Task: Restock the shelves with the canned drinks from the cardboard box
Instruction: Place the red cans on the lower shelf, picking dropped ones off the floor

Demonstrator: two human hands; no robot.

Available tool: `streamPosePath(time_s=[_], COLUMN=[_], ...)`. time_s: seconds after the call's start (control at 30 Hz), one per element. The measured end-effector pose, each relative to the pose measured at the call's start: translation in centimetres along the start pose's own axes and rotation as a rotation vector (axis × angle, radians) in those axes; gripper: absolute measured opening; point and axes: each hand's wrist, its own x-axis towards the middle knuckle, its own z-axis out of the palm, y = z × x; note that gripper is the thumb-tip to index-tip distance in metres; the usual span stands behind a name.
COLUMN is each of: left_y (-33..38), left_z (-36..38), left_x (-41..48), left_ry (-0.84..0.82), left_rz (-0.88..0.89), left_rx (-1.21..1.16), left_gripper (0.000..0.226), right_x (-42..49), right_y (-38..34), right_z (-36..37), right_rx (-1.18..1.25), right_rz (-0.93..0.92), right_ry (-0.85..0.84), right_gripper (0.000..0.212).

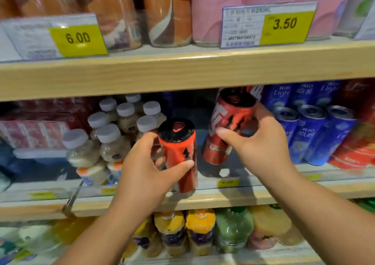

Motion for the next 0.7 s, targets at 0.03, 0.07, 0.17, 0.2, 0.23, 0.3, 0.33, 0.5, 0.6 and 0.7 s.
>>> streamPosePath(time_s=[0.03, 0.07, 0.17, 0.2, 0.23, 0.3, 0.33, 0.5, 0.6, 0.7], left_y=[-0.1, -0.3, -0.9, -1.0, -1.2, -1.6, -1.8, -2.8, -2.6, -2.6], left_z=[-0.1, -0.1, -0.4, -0.5, -0.6, -0.9, -1.0, -1.2, -1.4, -1.7], left_x=[0.0, 0.0, 0.0, 0.0, 0.0, 0.2, 0.3, 1.4, 1.8, 2.1], left_ry=[-0.002, -0.006, -0.006, -0.014, -0.02, -0.019, -0.016, 0.026, 0.059, 0.071], left_rz=[-0.007, -0.01, -0.011, -0.012, -0.009, -0.017, -0.024, -0.062, -0.078, -0.066], left_rx=[-0.006, -0.012, -0.034, -0.044, -0.057, -0.09, -0.1, -0.075, -0.094, -0.056], left_gripper=[0.039, 0.039, 0.04, 0.04, 0.04, 0.038, 0.038, 0.044, 0.045, 0.052], right_x=[1.3, 2.5, 6.2, 7.2, 8.0, 9.0, 9.3, 10.9, 11.7, 12.1], right_y=[-0.1, -0.1, -0.3, -0.3, -0.3, -0.4, -0.4, -0.4, 0.8, 1.7], right_z=[1.0, 2.0, 5.0, 5.9, 6.8, 8.6, 9.5, 12.1, 13.1, 13.2], right_rx=[0.023, 0.026, -0.152, -0.16, -0.143, -0.144, -0.157, -0.183, -0.231, -0.246], right_rz=[0.005, 0.007, -0.014, -0.028, -0.029, -0.012, -0.018, -0.113, -0.122, -0.099], right_ry=[0.012, 0.024, 0.057, 0.052, 0.033, -0.015, -0.039, -0.13, -0.131, -0.149], right_gripper=[0.043, 0.044, 0.042, 0.039, 0.036, 0.033, 0.034, 0.034, 0.026, 0.023])
